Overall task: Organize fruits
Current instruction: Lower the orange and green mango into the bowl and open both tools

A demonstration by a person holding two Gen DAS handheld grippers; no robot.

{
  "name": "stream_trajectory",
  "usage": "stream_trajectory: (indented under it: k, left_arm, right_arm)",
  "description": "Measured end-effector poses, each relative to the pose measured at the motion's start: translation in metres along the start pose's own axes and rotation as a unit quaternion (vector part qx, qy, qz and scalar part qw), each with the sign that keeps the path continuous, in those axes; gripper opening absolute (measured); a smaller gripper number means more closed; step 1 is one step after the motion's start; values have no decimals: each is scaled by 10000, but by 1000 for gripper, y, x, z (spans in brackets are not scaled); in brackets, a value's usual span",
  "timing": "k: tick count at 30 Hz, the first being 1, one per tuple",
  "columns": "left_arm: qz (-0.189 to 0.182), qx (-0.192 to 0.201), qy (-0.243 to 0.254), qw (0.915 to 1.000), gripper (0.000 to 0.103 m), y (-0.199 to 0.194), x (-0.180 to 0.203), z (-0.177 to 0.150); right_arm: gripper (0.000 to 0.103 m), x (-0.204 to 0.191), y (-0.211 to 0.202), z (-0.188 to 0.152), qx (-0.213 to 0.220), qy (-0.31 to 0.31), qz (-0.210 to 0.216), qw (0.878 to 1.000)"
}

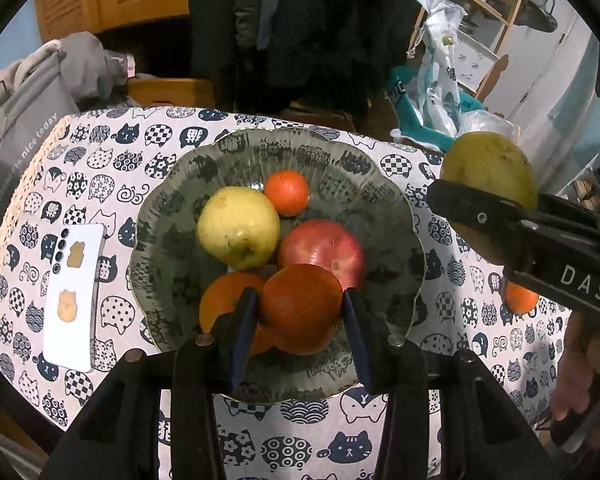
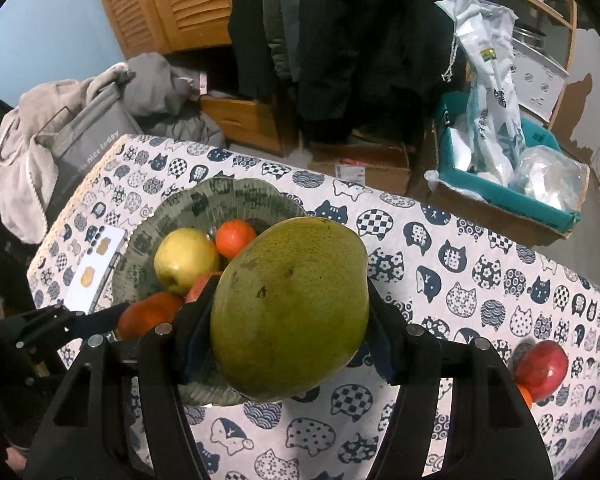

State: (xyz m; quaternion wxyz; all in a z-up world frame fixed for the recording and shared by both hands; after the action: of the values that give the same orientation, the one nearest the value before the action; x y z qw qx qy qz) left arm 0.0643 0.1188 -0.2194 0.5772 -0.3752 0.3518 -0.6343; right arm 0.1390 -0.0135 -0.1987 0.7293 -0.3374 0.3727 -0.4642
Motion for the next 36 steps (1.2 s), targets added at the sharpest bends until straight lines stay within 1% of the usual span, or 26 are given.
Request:
stream_trajectory:
  k: [3,4,6,12,15,19,23,30,36]
  left_arm:
    - [-37,7,-67,10000,45,1,-3,1]
    - [-47,16,-82,10000,46,2,-4,1]
    - [-87,7,-90,9999,54,2,-5,2]
    - [-104,0,-168,9998,56,4,-9,4]
    - [-8,73,-215,9997,61,2,-14,7]
    - [115,140,-333,9993,62,1,-25,13]
    - [284,176,-498,9982,66,3,-41,18]
    - [390,175,-863,9953,66,8,-67,22]
    - [477,148,-919,9945,68,8,-76,19]
  right_arm:
    - [65,0,3,2,-16,20,25,10000]
    - [65,0,5,3,-22,27,28,10000]
    - [65,0,7,4,-37,49,33,10000]
    - [65,-1,17,9,-118,96,91,9998]
    - [65,-1,25,12,-173,97,82,9998]
    - [65,-2,38,14,-277,103,72,9995]
    - [65,-4,54,18,-410,90,53,9991]
    - [65,-13,72,23,-568,-11,36,9984]
    - [65,-18,87,23,-734,-30,8,9973]
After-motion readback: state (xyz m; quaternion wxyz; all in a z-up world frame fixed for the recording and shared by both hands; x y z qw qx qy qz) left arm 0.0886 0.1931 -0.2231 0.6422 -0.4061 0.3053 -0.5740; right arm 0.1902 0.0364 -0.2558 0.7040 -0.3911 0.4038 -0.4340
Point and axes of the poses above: each gripper's, at about its wrist camera, not at the fingertips, and y roughly the way its jaws point, x to its right, z to its top, the point moved 1 cm from there along y, roughly the way its jaws point, and after that the axes turned 12 degrees about y, right-handed, at the moved point
